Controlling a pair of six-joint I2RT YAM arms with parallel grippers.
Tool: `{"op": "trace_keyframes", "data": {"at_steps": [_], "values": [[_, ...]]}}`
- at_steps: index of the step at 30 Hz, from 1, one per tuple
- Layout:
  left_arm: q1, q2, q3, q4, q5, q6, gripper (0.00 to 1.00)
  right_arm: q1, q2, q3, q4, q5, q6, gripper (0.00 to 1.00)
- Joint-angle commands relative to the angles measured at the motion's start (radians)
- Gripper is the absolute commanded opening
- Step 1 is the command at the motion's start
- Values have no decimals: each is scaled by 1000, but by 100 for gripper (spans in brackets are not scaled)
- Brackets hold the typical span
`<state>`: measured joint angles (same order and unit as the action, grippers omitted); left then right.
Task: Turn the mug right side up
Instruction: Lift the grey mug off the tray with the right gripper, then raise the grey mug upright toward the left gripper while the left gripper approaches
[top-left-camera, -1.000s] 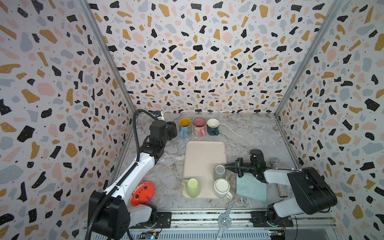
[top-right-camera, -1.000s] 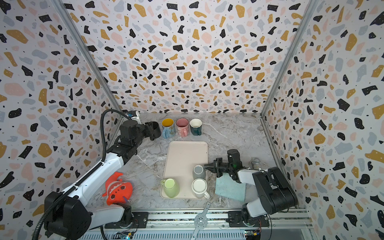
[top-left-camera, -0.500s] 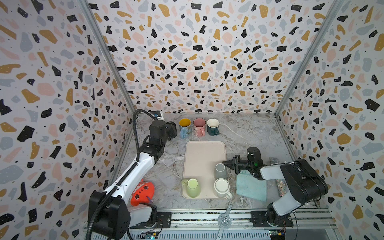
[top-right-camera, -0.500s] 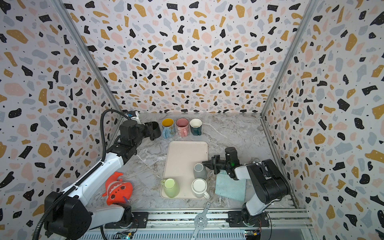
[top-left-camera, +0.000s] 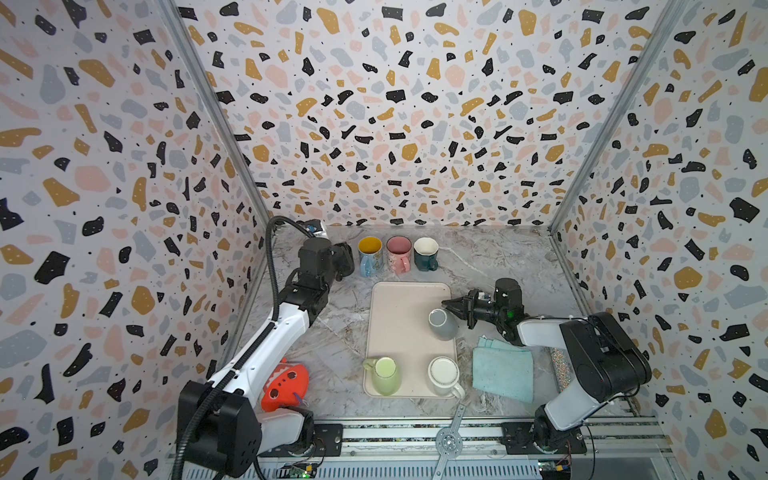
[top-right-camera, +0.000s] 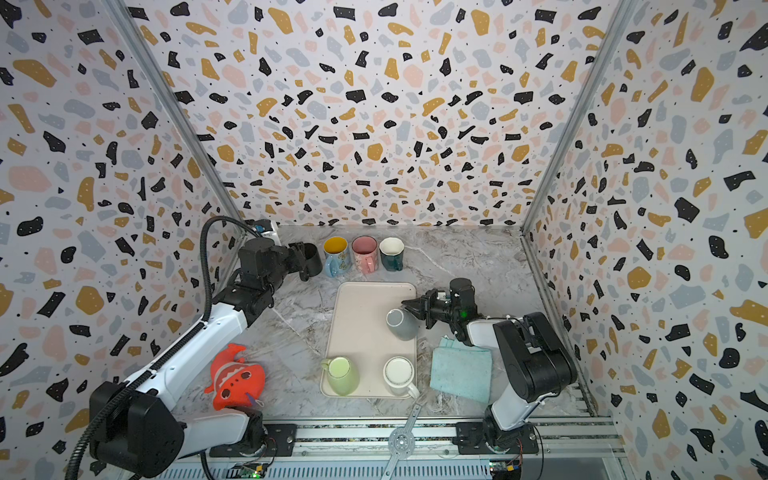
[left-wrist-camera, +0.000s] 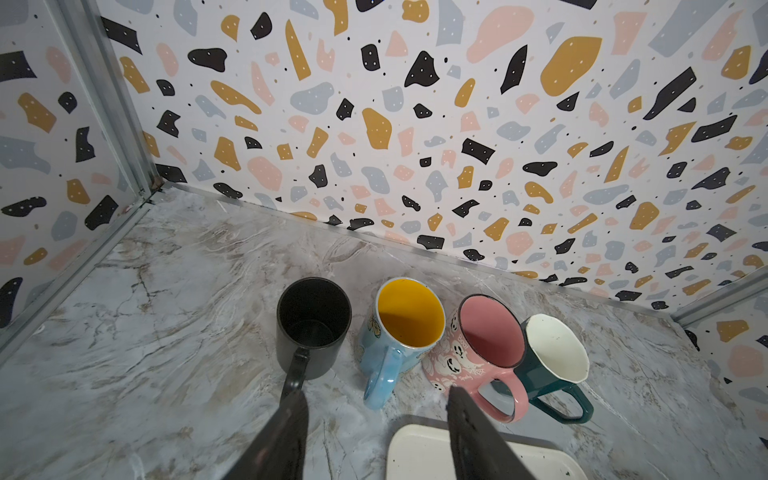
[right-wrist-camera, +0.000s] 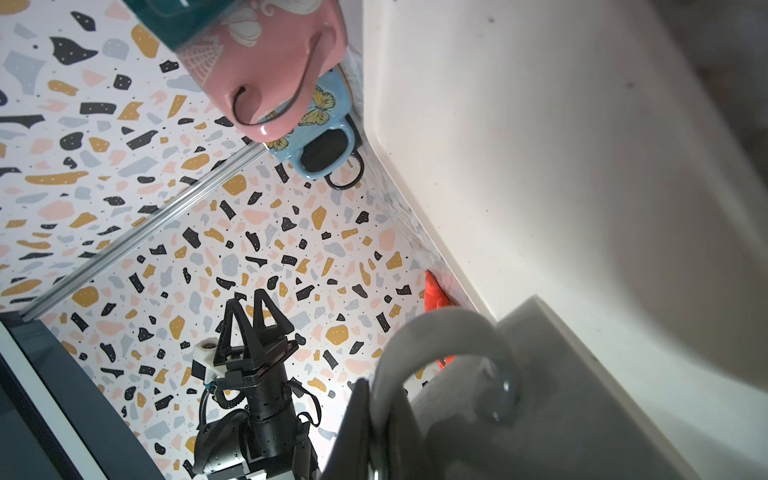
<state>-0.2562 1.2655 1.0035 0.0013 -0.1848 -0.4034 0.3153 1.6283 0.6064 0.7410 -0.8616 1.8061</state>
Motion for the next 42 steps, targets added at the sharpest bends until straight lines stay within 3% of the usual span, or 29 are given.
{"op": "trace_keyframes", "data": {"at_steps": [1, 14, 20, 24, 32, 42], "values": [[7, 11, 35, 28, -1, 16, 55, -2, -29, 69, 35, -14, -112, 0], [6, 57, 80, 28, 88, 8, 55, 18, -93, 299, -259, 55, -665, 0], [7, 104, 130, 15, 198, -6, 55, 74, -139, 417, -490, 143, -1024, 0], [6, 173, 205, -35, 323, 0, 54, 169, -176, 513, -647, 315, -1268, 0], [5, 250, 332, -120, 497, 31, 51, 282, -220, 580, -813, 579, -1593, 0], [0, 236, 409, -232, 629, 160, 51, 426, -261, 547, -807, 940, -1905, 0]]}}
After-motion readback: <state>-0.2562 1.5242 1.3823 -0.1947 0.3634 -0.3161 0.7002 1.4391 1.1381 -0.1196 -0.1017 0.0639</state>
